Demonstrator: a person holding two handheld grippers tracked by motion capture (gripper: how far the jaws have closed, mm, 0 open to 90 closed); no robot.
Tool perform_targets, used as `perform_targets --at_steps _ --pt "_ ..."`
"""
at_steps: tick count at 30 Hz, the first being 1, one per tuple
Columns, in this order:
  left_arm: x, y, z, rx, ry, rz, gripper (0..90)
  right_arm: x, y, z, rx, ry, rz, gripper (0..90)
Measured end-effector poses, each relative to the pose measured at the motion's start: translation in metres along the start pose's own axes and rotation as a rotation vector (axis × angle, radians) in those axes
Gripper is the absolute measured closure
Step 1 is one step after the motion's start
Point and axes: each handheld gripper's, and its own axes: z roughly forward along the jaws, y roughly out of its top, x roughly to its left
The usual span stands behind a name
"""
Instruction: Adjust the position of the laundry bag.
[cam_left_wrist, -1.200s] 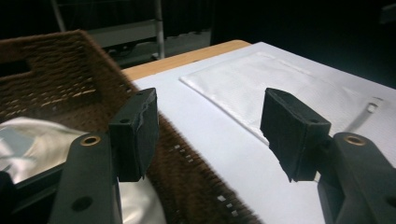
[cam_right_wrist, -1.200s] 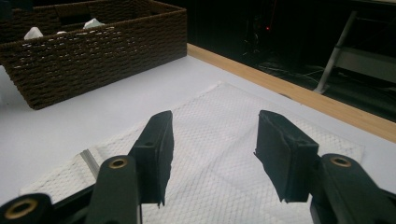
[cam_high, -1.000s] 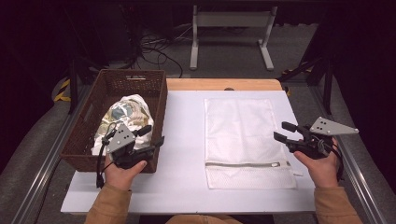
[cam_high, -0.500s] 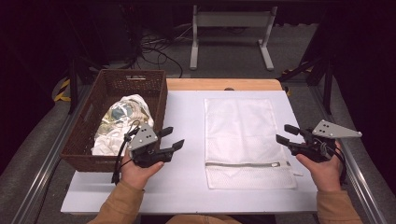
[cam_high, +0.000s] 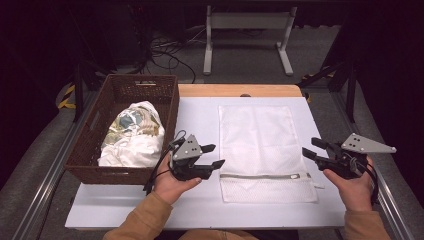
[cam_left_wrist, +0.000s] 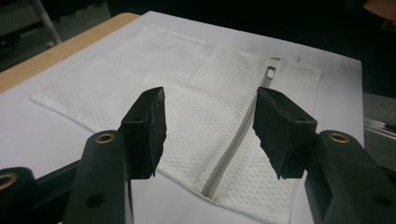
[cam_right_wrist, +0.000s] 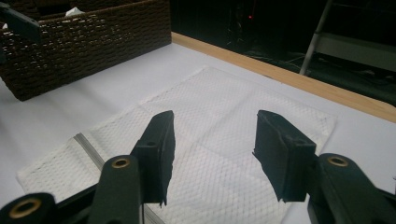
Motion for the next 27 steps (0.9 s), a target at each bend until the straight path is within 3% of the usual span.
perform_targets --at_steps 3,4,8,11,12,14,19,27 --pt "-0.002 -0.002 0.011 0.003 -0.023 0.01 47.0 0.0 -0.002 -0.002 0.006 -0.007 -0.001 47.4" --pt "-0.003 -0.003 0.017 0.023 -0.008 0.031 46.5 0.001 -0.004 -0.003 0.01 -0.007 0.002 47.4" --pt "-0.003 -0.007 0.028 0.059 -0.005 0.036 46.4 0.001 -0.007 -0.003 0.019 -0.012 0.006 47.4" --pt "0.003 -0.012 0.039 0.126 -0.072 0.016 51.5 0.001 -0.009 -0.002 0.03 -0.014 0.011 47.4" --pt "0.004 -0.015 0.044 0.144 -0.103 -0.009 52.7 0.001 -0.01 -0.002 0.033 -0.014 0.012 47.4" --pt "0.006 -0.018 0.049 0.158 -0.13 -0.016 54.1 0.001 -0.011 -0.001 0.04 -0.012 0.015 47.2" --pt "0.007 -0.026 0.059 0.186 -0.148 -0.02 54.7 0.0 -0.015 0.003 0.058 -0.005 0.019 46.5" --pt "0.01 -0.039 0.08 0.28 -0.177 -0.02 53.9 -0.002 -0.021 0.012 0.096 0.025 0.046 42.2"
